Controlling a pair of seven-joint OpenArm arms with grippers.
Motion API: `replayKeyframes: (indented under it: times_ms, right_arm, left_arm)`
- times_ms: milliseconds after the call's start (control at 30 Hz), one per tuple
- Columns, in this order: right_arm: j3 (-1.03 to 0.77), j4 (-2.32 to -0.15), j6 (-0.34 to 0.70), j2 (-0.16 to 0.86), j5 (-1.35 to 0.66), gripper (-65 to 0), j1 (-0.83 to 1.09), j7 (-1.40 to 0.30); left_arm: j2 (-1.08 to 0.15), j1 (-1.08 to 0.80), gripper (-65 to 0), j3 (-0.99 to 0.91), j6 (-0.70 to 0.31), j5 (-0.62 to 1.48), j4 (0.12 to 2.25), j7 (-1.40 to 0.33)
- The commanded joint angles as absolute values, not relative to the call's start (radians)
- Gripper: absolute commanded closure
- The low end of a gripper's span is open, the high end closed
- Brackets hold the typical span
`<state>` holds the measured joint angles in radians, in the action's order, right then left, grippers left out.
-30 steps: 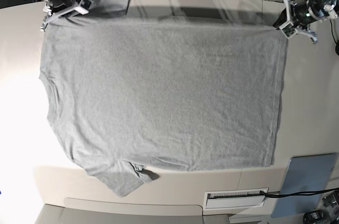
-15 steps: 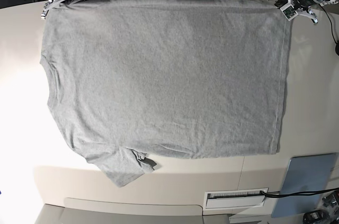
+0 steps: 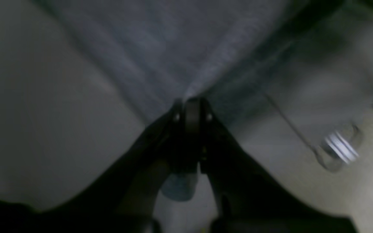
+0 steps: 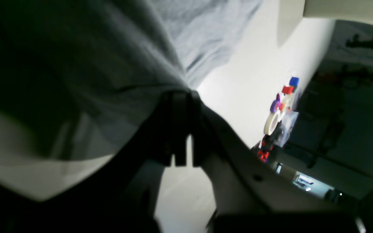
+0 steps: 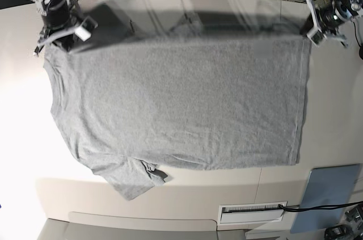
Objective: Fold the T-shirt properly
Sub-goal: 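Grasp the shoulder corners with both grippers and pull them taut, then fold the shoulder edge over onto the shirt body with both grippers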
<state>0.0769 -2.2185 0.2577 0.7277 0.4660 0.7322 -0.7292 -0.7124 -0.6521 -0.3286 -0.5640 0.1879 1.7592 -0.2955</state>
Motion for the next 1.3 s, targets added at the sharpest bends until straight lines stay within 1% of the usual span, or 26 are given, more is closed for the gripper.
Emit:
replayKeyframes:
  times_ms: [0, 200, 267, 367, 533, 667, 1267]
  right_arm:
    - [0.072, -2.210, 0.236, 0.743, 0.486, 0.0, 0.698, -0.724]
    - [0.122, -2.094, 0.238, 0.742, 0.418, 0.0, 0.528, -0.678]
    - [0.148, -2.061, 0.238, 0.742, 0.419, 0.0, 0.476, -0.673]
    - [0.188, -2.020, 0.238, 0.743, 0.419, 0.0, 0.403, -0.672]
    - [0.275, -1.979, 0.238, 0.742, 0.419, 0.0, 0.318, -0.672]
    - [0.329, -1.955, 0.238, 0.742, 0.419, 0.0, 0.279, -0.676]
    - [0.330, -1.946, 0.235, 0.742, 0.419, 0.0, 0.231, -0.687]
  left_arm:
    - [-0.729, -0.638, 0.0, -0.338, -0.555, 0.187, 1.760, -0.288]
    - [-0.728, -0.542, 0.0, -0.280, -0.560, 0.187, 1.732, -0.292]
    - [-0.728, -0.515, 0.0, -0.254, -0.552, 0.183, 1.731, -0.295]
    - [-0.728, -0.477, 0.0, -0.220, -0.512, 0.163, 1.732, -0.318]
    - [-0.700, -0.413, 0.0, -0.210, -0.520, 0.150, 1.731, -0.334]
    - [-0.696, -0.378, 0.0, -0.210, -0.520, 0.150, 1.731, -0.335]
    - [-0.696, -0.329, 0.0, -0.210, -0.509, 0.150, 1.731, -0.341]
